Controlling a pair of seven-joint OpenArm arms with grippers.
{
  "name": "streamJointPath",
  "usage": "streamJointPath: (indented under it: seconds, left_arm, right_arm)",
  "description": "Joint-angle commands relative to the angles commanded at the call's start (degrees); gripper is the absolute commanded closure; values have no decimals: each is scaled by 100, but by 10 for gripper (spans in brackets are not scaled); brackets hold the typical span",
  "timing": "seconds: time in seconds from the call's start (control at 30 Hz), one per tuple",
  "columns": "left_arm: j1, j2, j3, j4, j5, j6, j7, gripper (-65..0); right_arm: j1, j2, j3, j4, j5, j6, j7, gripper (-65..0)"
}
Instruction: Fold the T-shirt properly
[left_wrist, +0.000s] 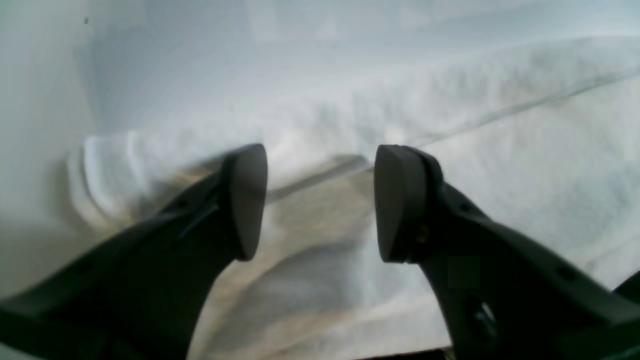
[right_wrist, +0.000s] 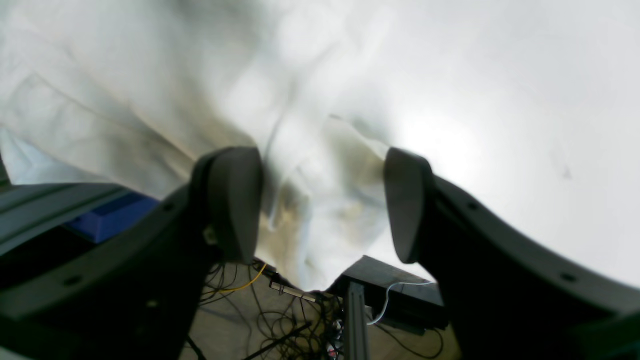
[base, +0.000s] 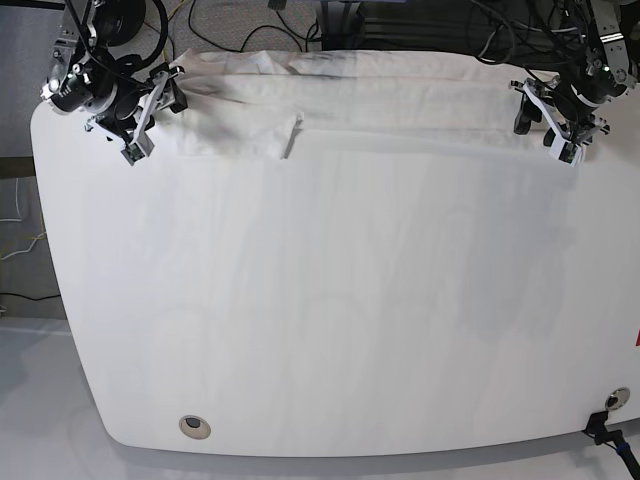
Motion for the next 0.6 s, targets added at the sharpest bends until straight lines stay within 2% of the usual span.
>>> streamJointPath:
  seconds: [0.33,0.37,0.43,0.53,0.57,0.6]
  left_arm:
    - [0,-9,-9,0,0,0,0,-321]
    - [0,-9,-9,0,0,0,0,-321]
    - [0,-9,-9,0,0,0,0,-321]
    - [0,-9,-9,0,0,0,0,-321]
    - [0,-9,-9,0,0,0,0,-321]
    - [0,-9,-9,0,0,0,0,-321]
  right_arm:
    - [-123,0,-18,-510,0,0,466,-366]
    - [-114,0,-18,-580,0,0,475,-341]
    - [-114,0,-18,-659,0,0,589,-236]
    - [-114,0,-18,-738,0,-9,686,-26]
    - [-114,0,-18,-774,0,-9,686,0]
    - [-114,0,-18,-809,0,-18,695,0]
